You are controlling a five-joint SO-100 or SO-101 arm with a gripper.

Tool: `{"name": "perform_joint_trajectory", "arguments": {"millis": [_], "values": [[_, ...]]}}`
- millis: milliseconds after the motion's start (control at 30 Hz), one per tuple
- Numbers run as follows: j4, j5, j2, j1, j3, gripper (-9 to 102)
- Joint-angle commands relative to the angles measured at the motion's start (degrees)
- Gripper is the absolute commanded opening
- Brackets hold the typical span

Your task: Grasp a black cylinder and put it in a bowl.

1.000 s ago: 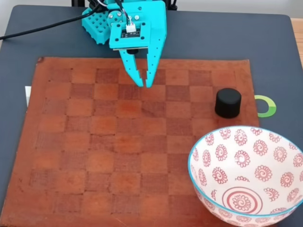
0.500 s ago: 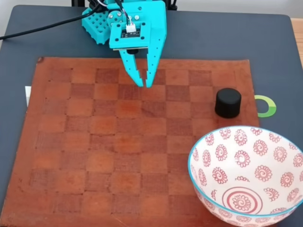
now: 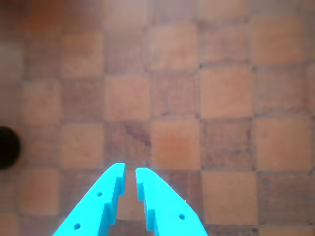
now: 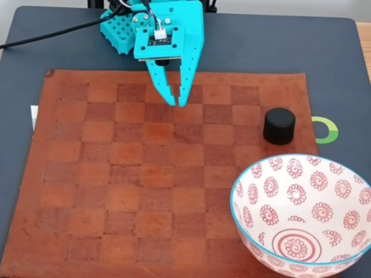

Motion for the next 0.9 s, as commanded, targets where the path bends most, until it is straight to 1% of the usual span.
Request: {"name": "perform_joint_trajectory", "arguments": {"millis": [0, 200, 433, 867], "values": [[-0.4, 0.3, 2.9, -0.4, -4.0, 0], [0.9, 0.2, 2.1, -0.4, -6.3, 0], [7.4, 0.2, 2.1, -0.4, -11.4, 0], [7.8, 0.0, -0.2, -0.2, -14.9, 0]]}}
